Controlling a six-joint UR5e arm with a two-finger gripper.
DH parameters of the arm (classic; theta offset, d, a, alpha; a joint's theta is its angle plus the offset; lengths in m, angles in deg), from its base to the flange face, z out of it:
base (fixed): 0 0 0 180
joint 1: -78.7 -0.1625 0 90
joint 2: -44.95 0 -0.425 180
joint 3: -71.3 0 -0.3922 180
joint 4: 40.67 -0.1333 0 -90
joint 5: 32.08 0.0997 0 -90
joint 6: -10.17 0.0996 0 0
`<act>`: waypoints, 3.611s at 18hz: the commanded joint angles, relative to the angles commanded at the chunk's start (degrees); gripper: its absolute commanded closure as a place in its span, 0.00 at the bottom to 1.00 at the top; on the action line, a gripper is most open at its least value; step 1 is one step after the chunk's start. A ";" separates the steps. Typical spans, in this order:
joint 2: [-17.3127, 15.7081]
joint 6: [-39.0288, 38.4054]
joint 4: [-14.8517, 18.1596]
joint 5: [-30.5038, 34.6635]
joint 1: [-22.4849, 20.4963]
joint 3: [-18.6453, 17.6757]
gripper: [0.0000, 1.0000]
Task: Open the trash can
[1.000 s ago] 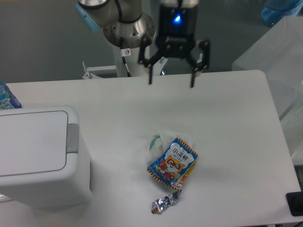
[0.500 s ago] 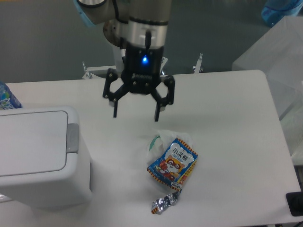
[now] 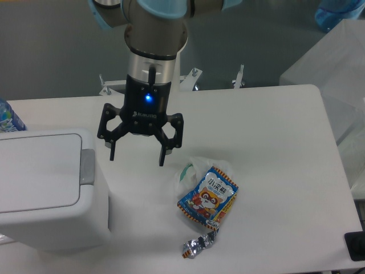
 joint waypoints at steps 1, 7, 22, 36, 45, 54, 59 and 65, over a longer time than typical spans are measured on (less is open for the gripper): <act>0.09 -0.09 0.00 0.00 0.27 0.00 0.00; 0.53 -0.88 -0.18 0.00 1.50 0.00 0.00; 1.85 -0.70 -0.26 0.18 2.38 0.00 0.00; 2.02 -0.70 -0.18 0.26 2.38 -0.26 0.00; 2.29 -0.62 -0.18 0.26 2.38 -0.26 0.00; 2.38 -0.62 -0.26 0.35 2.38 -0.26 0.00; 2.20 0.35 -0.18 0.70 2.29 2.45 0.00; 2.20 4.13 0.70 3.25 -2.97 10.28 0.00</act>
